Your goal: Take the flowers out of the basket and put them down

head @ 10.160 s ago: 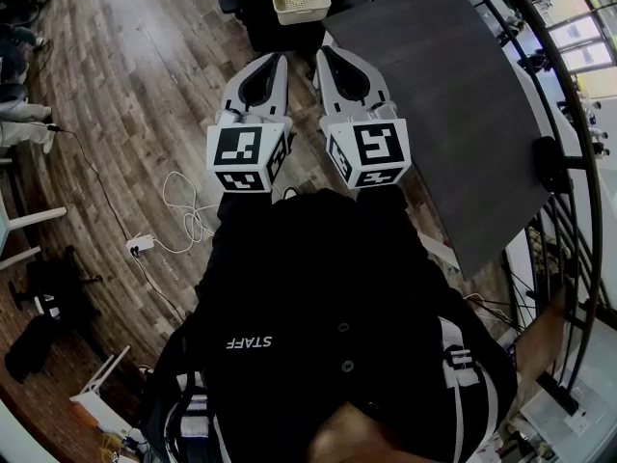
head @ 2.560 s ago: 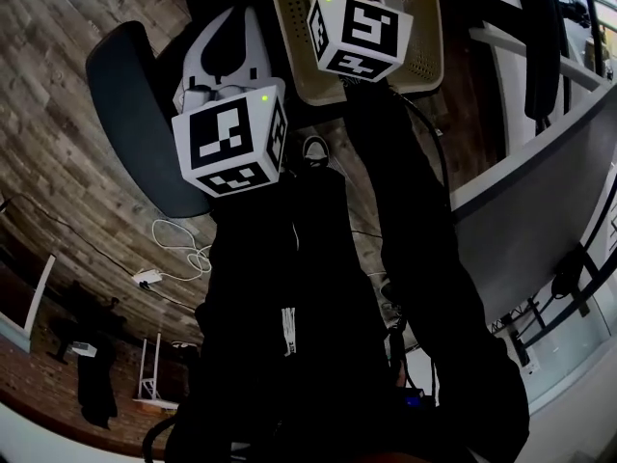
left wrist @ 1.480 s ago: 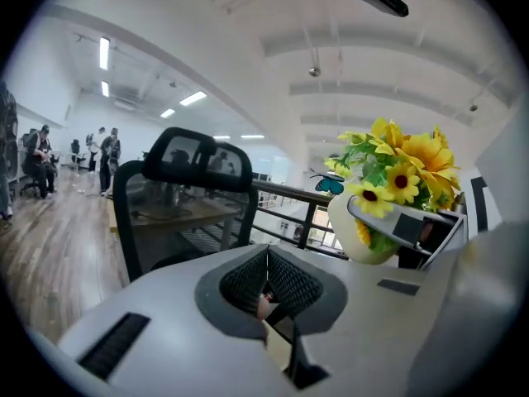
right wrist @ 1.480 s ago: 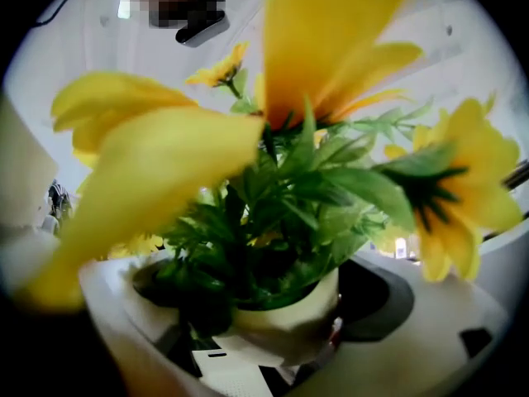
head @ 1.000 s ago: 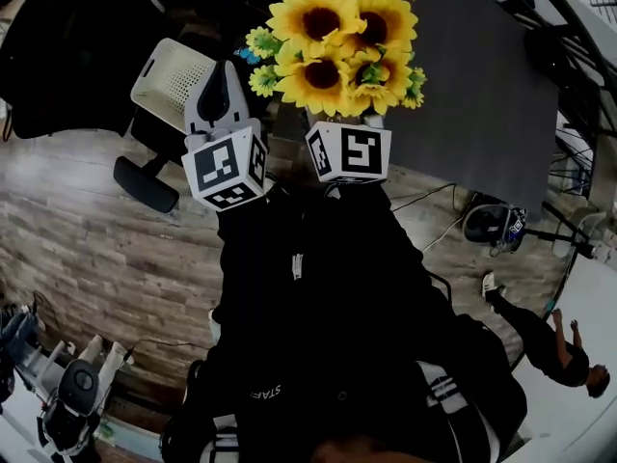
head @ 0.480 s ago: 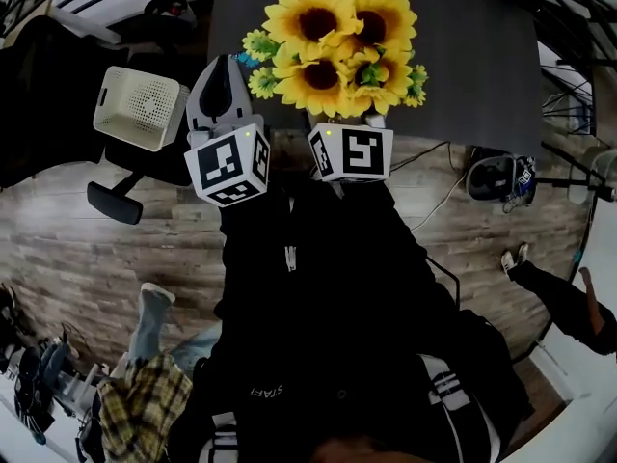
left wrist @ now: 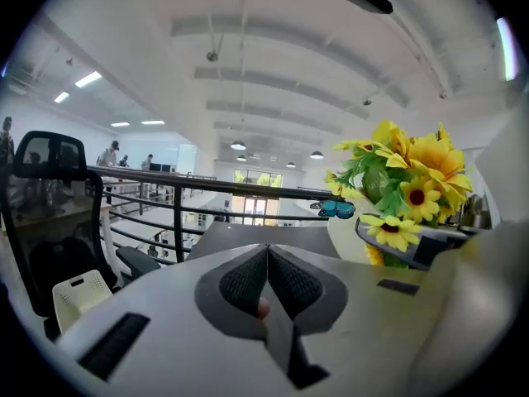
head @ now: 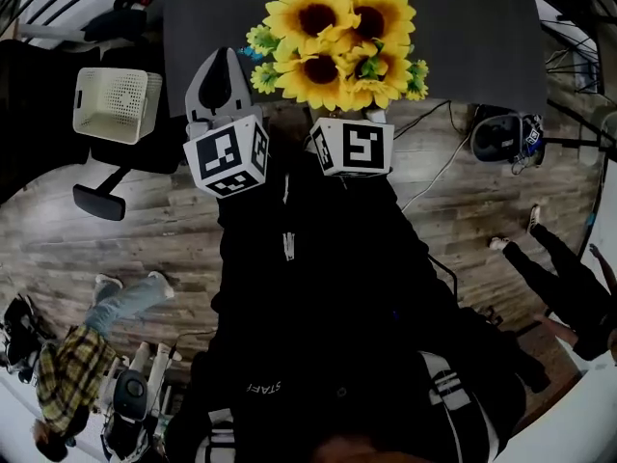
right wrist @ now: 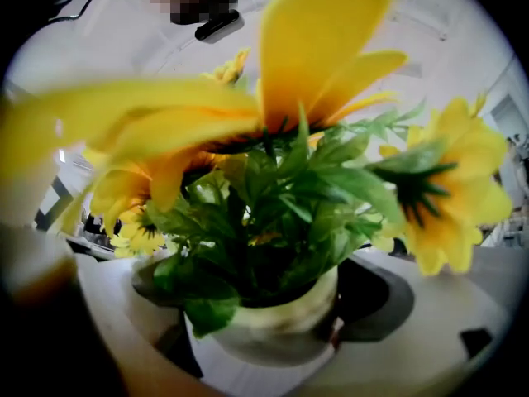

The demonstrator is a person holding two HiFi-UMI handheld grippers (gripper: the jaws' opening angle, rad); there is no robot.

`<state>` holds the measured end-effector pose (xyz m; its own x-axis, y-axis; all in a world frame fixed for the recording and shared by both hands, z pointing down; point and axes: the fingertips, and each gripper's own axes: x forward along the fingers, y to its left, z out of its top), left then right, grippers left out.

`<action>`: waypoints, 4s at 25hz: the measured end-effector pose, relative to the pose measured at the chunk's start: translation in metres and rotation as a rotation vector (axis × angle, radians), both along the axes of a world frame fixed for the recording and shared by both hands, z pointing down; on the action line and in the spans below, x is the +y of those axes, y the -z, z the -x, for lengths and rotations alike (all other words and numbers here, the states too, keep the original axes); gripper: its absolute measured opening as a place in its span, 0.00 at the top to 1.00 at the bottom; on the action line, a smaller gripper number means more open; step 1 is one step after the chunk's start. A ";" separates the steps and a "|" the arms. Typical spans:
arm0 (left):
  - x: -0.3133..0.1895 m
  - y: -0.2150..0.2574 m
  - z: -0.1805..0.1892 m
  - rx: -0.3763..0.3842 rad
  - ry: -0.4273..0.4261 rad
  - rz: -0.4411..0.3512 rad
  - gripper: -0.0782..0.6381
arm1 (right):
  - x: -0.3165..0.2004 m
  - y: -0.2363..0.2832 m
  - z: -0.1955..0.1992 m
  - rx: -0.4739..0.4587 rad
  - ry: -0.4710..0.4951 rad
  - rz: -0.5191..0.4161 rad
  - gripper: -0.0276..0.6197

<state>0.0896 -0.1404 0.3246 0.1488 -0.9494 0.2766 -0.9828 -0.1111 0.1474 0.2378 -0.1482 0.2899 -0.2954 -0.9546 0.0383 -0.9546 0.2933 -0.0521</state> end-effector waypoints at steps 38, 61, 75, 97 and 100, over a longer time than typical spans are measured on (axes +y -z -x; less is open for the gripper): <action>0.027 -0.097 -0.090 -0.065 -0.081 0.138 0.89 | 0.052 -0.167 -0.087 0.050 0.017 0.274 0.17; 0.046 0.109 -0.135 -0.024 -0.163 -0.020 0.89 | 0.072 0.088 -0.136 0.112 -0.090 0.092 0.86; 0.075 0.184 -0.118 0.002 -0.253 -0.090 0.89 | 0.096 0.179 -0.099 0.109 -0.122 0.030 0.93; 0.039 0.233 -0.107 0.029 -0.319 -0.182 0.89 | 0.060 0.232 -0.058 0.108 -0.079 -0.091 0.93; 0.035 0.235 -0.106 0.032 -0.320 -0.184 0.89 | 0.057 0.232 -0.056 0.111 -0.078 -0.091 0.93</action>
<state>0.1954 -0.1053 0.0894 0.4524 -0.8867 0.0956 -0.8891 -0.4400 0.1263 0.2941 -0.0915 0.0575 -0.2192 -0.9755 -0.0210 -0.9730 0.2169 0.0788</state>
